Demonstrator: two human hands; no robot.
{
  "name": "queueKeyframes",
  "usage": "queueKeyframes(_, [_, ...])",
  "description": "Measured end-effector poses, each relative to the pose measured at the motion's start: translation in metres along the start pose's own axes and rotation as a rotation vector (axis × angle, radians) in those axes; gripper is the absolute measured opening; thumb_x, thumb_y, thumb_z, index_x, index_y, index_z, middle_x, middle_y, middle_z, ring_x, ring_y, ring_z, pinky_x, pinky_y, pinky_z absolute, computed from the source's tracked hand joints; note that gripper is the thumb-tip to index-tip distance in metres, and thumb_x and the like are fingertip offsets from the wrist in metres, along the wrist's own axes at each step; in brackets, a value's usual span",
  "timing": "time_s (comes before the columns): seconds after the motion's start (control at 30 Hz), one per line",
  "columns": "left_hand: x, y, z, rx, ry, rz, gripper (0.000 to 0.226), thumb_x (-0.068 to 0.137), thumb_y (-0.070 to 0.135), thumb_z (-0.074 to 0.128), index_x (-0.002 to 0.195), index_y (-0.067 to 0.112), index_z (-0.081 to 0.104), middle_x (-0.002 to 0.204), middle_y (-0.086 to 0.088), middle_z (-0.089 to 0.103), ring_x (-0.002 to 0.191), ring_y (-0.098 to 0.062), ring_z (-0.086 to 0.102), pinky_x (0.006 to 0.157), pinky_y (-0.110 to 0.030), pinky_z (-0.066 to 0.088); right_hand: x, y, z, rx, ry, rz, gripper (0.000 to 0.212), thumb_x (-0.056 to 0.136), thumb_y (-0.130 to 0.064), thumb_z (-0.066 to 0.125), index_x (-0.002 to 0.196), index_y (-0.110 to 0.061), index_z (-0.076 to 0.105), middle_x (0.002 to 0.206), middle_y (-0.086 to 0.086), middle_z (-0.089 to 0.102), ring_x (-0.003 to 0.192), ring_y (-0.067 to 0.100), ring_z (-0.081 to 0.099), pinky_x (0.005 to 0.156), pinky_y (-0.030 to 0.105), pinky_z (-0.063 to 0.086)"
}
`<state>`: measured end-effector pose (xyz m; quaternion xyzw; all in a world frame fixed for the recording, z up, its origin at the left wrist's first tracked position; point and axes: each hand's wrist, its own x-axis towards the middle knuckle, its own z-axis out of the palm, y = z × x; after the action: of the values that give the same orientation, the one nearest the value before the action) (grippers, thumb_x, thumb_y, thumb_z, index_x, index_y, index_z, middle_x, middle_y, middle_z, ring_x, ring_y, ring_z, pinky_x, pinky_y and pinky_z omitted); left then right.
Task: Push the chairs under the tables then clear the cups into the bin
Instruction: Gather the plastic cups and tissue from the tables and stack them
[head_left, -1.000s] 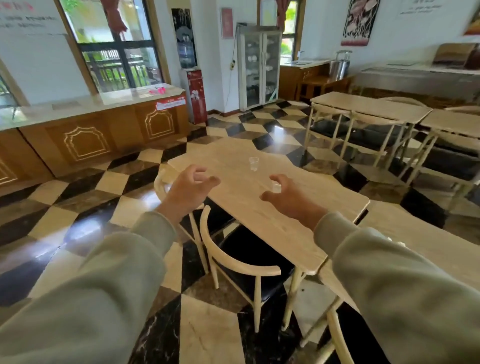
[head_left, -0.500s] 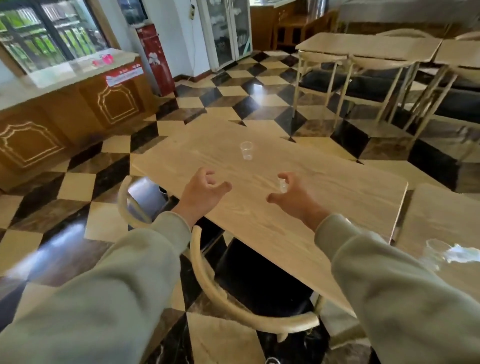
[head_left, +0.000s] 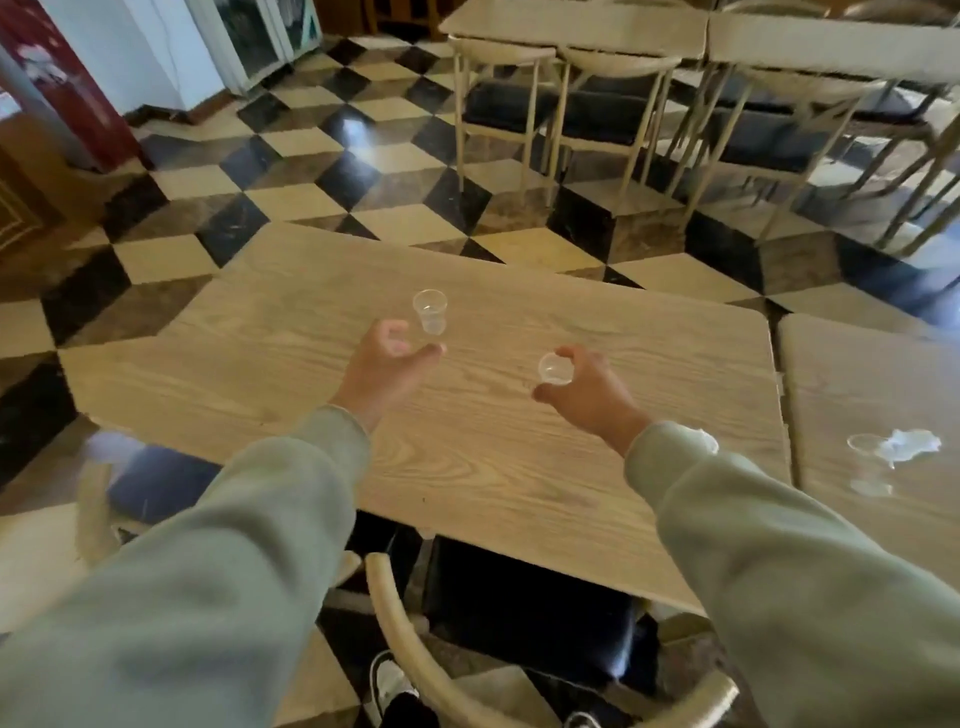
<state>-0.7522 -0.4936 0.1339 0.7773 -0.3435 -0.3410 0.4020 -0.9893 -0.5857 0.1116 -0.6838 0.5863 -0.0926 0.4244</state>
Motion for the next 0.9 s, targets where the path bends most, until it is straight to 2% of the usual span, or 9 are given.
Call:
queueKeyframes(0.1, [0.038,-0.013,-0.013,-0.017,-0.109,0.004,0.094,0.048,0.07,0.073,0.128,0.026,0.054,0.125,-0.007,0.067,0.11,-0.022,0.068,0.098,-0.043,0.056,0.005,-0.012,0.019,-0.002,0.067,0.079,0.076,0.089,-0.034,0.079,0.153,-0.019,0.041,0.155,0.015,0.038,0.135,0.035,0.048,0.109,0.041,0.042])
queueKeyframes(0.17, [0.057,-0.02,-0.021,-0.033,-0.142,-0.009,0.097,0.047,0.069,0.075,0.129,0.024,0.054,0.127,-0.009,0.067,0.111,-0.026,0.069,0.103,-0.05,0.055,0.006,-0.022,0.028,-0.012,0.081,0.114,0.076,0.089,-0.033,0.079,0.153,-0.018,0.041,0.154,0.014,0.038,0.136,0.033,0.045,0.11,0.041,0.04])
queueKeyframes(0.27, [0.088,-0.026,-0.026,0.007,-0.173,-0.021,0.101,0.052,0.066,0.078,0.138,0.017,0.054,0.128,-0.009,0.067,0.111,-0.025,0.068,0.104,-0.048,0.054,0.014,-0.029,0.035,-0.037,0.116,0.169,0.076,0.089,-0.031,0.08,0.153,-0.019,0.041,0.153,0.015,0.038,0.135,0.033,0.046,0.108,0.039,0.039])
queueKeyframes(0.37, [0.112,-0.034,-0.021,0.023,-0.188,-0.006,0.084,0.072,0.053,0.084,0.141,0.016,0.053,0.13,-0.008,0.066,0.112,-0.024,0.066,0.102,-0.043,0.053,0.026,-0.026,0.037,-0.06,0.135,0.211,0.077,0.088,-0.028,0.081,0.153,-0.02,0.041,0.153,0.015,0.037,0.133,0.034,0.048,0.107,0.038,0.041])
queueKeyframes(0.43, [0.126,-0.042,-0.015,0.056,-0.177,0.01,0.074,0.081,0.048,0.083,0.141,0.017,0.052,0.129,-0.006,0.065,0.109,-0.021,0.064,0.094,-0.036,0.05,0.035,-0.019,0.037,-0.064,0.14,0.234,0.077,0.087,-0.027,0.081,0.153,-0.02,0.041,0.152,0.016,0.036,0.131,0.035,0.05,0.108,0.039,0.044])
queueKeyframes(0.5, [0.14,-0.049,-0.006,0.093,-0.158,0.01,0.073,0.083,0.048,0.082,0.142,0.019,0.051,0.129,-0.005,0.064,0.109,-0.021,0.063,0.094,-0.036,0.05,0.049,-0.007,0.036,-0.069,0.143,0.255,0.079,0.087,-0.026,0.082,0.154,-0.02,0.039,0.152,0.016,0.035,0.131,0.038,0.051,0.111,0.045,0.046])
queueKeyframes(0.57, [0.152,-0.053,-0.001,0.13,-0.135,0.014,0.076,0.082,0.048,0.082,0.144,0.018,0.049,0.131,-0.007,0.064,0.113,-0.025,0.063,0.102,-0.042,0.052,0.065,0.003,0.036,-0.086,0.136,0.257,0.082,0.087,-0.026,0.082,0.155,-0.02,0.037,0.153,0.016,0.033,0.133,0.04,0.049,0.113,0.05,0.045])
queueKeyframes(0.73, [0.184,-0.073,0.009,0.208,-0.029,0.007,0.086,0.079,0.05,0.084,0.148,0.017,0.044,0.138,-0.011,0.06,0.117,-0.028,0.064,0.105,-0.048,0.052,0.109,0.023,0.044,-0.14,0.117,0.18,0.095,0.081,-0.027,0.087,0.158,-0.021,0.032,0.155,0.016,0.03,0.139,0.043,0.041,0.114,0.05,0.04])
queueKeyframes(0.9, [0.219,-0.079,0.029,0.255,-0.026,0.024,0.103,0.075,0.056,0.086,0.155,0.018,0.034,0.149,-0.012,0.05,0.128,-0.028,0.057,0.105,-0.051,0.052,0.14,0.045,0.052,-0.249,0.079,0.13,0.099,0.078,-0.026,0.088,0.159,-0.03,0.03,0.157,0.011,0.029,0.141,0.039,0.039,0.109,0.05,0.044])
